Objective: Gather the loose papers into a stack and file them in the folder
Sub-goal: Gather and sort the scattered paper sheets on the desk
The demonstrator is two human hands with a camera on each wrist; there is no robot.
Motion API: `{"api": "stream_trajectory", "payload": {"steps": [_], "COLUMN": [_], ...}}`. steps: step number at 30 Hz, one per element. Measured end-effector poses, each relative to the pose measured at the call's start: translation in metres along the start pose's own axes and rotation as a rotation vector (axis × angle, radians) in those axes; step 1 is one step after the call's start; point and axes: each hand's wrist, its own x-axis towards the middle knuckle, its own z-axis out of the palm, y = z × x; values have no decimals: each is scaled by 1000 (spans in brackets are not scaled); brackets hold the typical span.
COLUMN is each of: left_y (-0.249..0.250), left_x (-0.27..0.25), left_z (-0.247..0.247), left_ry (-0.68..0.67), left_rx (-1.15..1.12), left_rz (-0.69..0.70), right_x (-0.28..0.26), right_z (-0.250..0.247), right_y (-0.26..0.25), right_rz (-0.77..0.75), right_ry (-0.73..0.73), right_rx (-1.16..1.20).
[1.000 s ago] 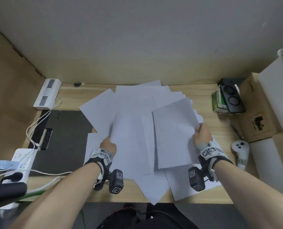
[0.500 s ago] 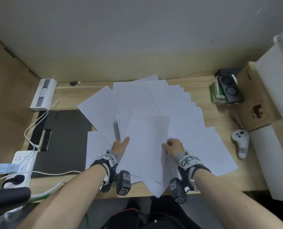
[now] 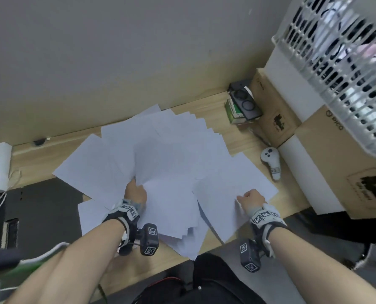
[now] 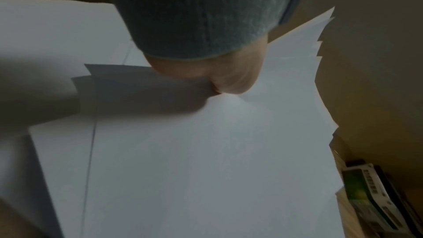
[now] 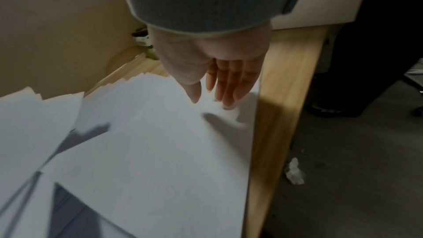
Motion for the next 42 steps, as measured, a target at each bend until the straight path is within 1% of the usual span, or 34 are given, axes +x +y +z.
{"api": "stream_trajectory", "payload": {"steps": [2,3,5,7,10,13,14,16,20,22,25,27,29,32,34,37,40,42], "left_y": [13,19,25,27,24,18,18,16,16,16,16,13,7,-7,-19,-38,-43,-52], "left_x": [2,3,3,0,-5,-7,-7,-7,-4,-3,-1,2,5,7,10,12,1,-2], "left_z": [12,22,34,49,61,65,65,62,51,40,29,19,5,-14,-23,-30,-34,-37], "left_ry": [-54,-86,-106,-134,-203,-212,-207,-202,-180,-130,-71,-28,5,32,-13,-137,-230,-229], "left_rx": [47,81,124,178,306,359,369,382,363,352,335,321,305,255,187,97,30,-77], "left_rz": [28,39,6,0,27,44,45,41,35,36,26,13,0,-63,-153,-277,-314,-358], "right_x": [4,0,-11,-18,-16,-9,-7,-1,3,-1,0,-1,-7,-13,-17,-26,-32,-35], "right_z": [-3,-5,-7,-5,3,6,6,8,11,11,11,13,16,26,37,54,72,88], "right_y": [22,31,35,39,42,42,43,47,44,35,29,21,7,-17,-34,-63,-85,-102], "right_rz": [71,114,171,225,261,292,279,236,173,151,123,62,-35,-178,-283,-423,-504,-553], "right_ry": [40,82,127,110,146,126,111,90,119,116,53,16,-21,-71,-104,-181,-220,-259], "right_rx": [6,18,7,-24,-31,-26,-23,22,249,294,309,312,332,331,287,229,126,28]}}
